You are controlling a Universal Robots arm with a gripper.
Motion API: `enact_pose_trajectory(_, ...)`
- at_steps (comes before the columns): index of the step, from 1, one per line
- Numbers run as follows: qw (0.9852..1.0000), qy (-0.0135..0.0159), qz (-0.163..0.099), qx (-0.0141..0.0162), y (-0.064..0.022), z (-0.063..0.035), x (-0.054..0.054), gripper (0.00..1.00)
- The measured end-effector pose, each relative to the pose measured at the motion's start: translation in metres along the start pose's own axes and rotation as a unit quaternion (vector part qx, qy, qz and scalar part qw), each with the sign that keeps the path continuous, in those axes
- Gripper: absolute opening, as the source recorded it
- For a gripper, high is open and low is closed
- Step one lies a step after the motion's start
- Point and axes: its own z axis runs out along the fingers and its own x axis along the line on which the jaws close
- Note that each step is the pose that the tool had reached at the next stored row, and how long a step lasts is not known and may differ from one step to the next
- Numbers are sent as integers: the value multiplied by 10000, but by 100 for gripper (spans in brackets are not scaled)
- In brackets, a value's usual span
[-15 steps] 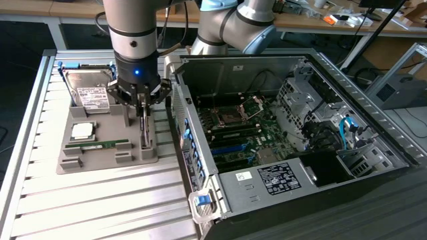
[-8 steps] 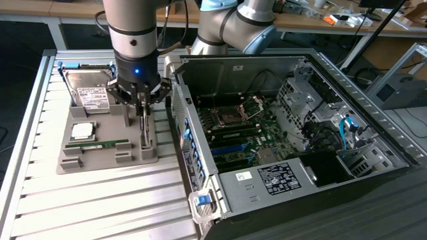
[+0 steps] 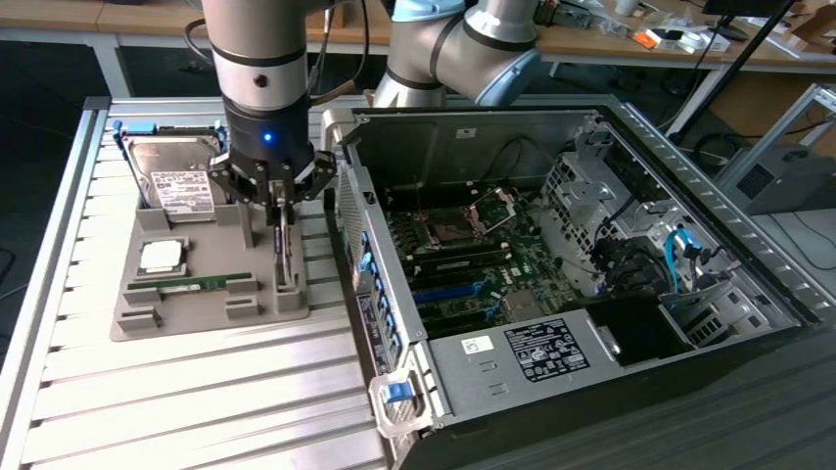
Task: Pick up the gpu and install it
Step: 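Pick up the gpu and move the gpu toward the slot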
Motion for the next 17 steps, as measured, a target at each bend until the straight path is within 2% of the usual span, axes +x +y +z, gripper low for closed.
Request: enact_pose_trajectory(17,10000,1,0,-10,4,-103,-3,27)
